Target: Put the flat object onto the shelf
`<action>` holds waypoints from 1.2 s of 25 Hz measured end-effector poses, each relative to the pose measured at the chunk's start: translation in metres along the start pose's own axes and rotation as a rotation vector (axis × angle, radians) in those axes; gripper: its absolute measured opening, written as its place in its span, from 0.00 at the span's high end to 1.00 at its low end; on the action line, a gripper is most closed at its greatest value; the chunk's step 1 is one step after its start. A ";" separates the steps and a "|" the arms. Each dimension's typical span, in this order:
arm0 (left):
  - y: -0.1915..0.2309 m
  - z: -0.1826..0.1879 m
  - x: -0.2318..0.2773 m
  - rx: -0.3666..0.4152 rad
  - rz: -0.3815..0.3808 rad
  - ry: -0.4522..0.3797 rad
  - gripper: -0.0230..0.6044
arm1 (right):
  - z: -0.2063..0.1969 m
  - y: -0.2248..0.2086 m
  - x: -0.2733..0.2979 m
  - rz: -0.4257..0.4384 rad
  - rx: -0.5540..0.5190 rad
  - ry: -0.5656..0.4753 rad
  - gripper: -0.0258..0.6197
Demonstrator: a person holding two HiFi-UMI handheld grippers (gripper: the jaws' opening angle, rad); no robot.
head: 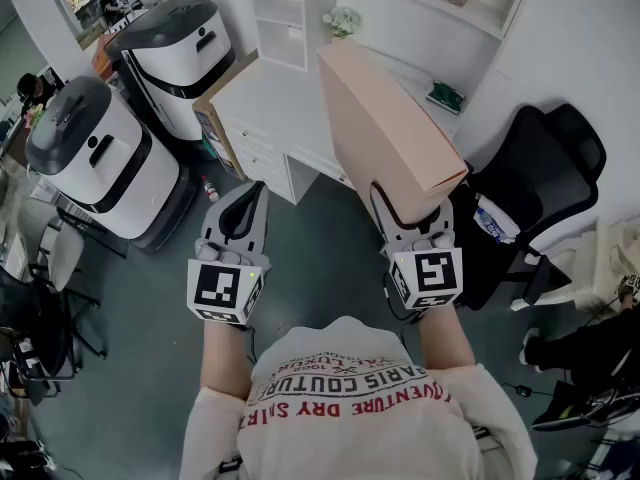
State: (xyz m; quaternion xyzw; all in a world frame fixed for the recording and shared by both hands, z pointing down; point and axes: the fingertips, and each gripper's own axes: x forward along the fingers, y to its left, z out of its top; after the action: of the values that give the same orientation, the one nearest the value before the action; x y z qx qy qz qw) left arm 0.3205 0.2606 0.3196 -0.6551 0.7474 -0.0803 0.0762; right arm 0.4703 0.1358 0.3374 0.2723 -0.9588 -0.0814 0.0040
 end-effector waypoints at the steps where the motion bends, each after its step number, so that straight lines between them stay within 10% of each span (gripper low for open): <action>1: 0.002 0.000 0.000 -0.001 0.002 -0.002 0.95 | 0.001 0.001 0.001 -0.001 0.001 -0.001 0.51; 30: 0.145 -0.052 -0.039 -0.065 -0.007 -0.020 0.95 | -0.008 0.112 0.104 0.007 0.091 0.070 0.50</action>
State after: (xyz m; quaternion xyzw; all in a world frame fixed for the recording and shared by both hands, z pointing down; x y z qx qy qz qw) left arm 0.1735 0.3191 0.3388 -0.6607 0.7464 -0.0496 0.0620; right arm 0.3237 0.1743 0.3596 0.2717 -0.9616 -0.0282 0.0254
